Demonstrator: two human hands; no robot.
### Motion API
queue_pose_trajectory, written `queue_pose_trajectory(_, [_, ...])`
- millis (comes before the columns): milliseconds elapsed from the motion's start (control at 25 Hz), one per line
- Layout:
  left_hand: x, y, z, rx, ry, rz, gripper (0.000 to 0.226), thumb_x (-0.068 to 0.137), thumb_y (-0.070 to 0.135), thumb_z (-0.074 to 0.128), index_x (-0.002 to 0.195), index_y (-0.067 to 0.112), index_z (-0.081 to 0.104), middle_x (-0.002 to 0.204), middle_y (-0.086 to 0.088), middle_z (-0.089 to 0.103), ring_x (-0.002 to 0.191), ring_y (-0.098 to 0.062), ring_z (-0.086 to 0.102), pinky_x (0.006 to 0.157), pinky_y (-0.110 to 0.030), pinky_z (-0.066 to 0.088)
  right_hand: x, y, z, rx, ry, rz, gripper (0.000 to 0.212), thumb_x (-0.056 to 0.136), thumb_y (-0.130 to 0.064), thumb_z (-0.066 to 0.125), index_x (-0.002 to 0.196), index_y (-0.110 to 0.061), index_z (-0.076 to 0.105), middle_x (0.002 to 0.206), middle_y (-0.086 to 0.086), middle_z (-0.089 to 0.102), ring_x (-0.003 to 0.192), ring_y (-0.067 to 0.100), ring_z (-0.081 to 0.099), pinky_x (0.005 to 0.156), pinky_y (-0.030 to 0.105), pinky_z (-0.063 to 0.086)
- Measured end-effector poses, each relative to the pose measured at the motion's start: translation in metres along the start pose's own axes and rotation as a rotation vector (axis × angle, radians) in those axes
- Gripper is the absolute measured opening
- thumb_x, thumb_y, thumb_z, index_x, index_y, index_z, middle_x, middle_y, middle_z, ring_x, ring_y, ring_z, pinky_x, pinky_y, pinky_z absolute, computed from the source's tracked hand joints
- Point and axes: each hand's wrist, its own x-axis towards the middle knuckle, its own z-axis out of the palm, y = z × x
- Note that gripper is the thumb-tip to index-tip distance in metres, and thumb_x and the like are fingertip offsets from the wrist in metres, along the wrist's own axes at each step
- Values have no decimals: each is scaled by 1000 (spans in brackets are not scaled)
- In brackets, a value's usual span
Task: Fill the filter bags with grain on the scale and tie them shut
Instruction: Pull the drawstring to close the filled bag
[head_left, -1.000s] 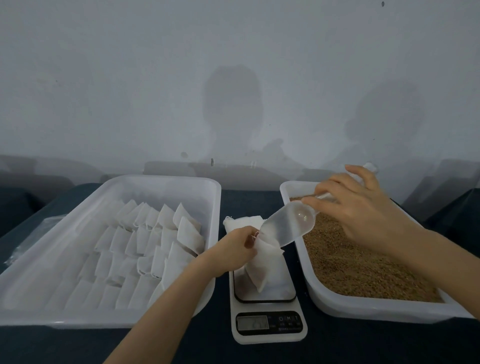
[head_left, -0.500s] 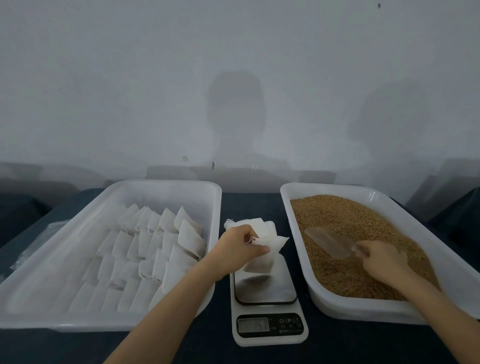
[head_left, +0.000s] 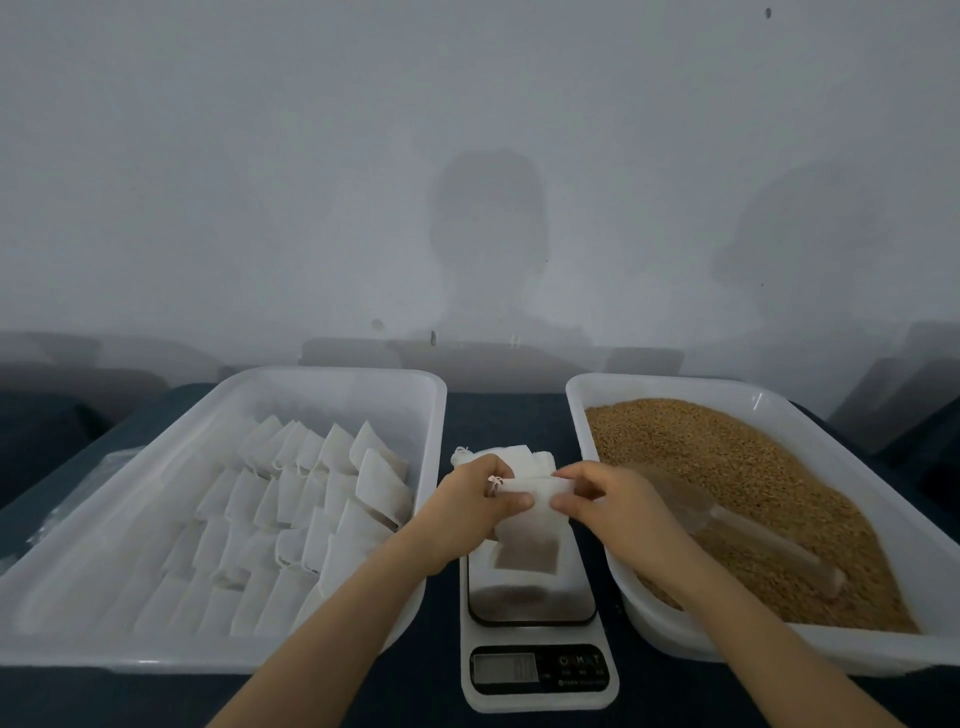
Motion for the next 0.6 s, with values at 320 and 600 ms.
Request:
queue_pose_trajectory(320, [3, -7, 0, 136, -13, -8, 13, 88, 27, 69, 90, 33, 58, 89, 8, 64, 83, -9, 63, 74, -24, 56, 0, 14, 17, -11, 97, -76, 7, 88, -22, 63, 87, -28, 66, 74, -17, 60, 78, -13, 53, 67, 2, 37])
queue_pose_trajectory(600, [1, -2, 2, 77, 26, 6, 38, 100, 44, 38, 107, 17, 64, 107, -4, 65, 100, -18, 61, 93, -41, 52, -2, 18, 18, -15, 165, -66, 24, 95, -30, 50, 87, -16, 68, 78, -5, 66, 77, 4, 59, 64, 11, 41])
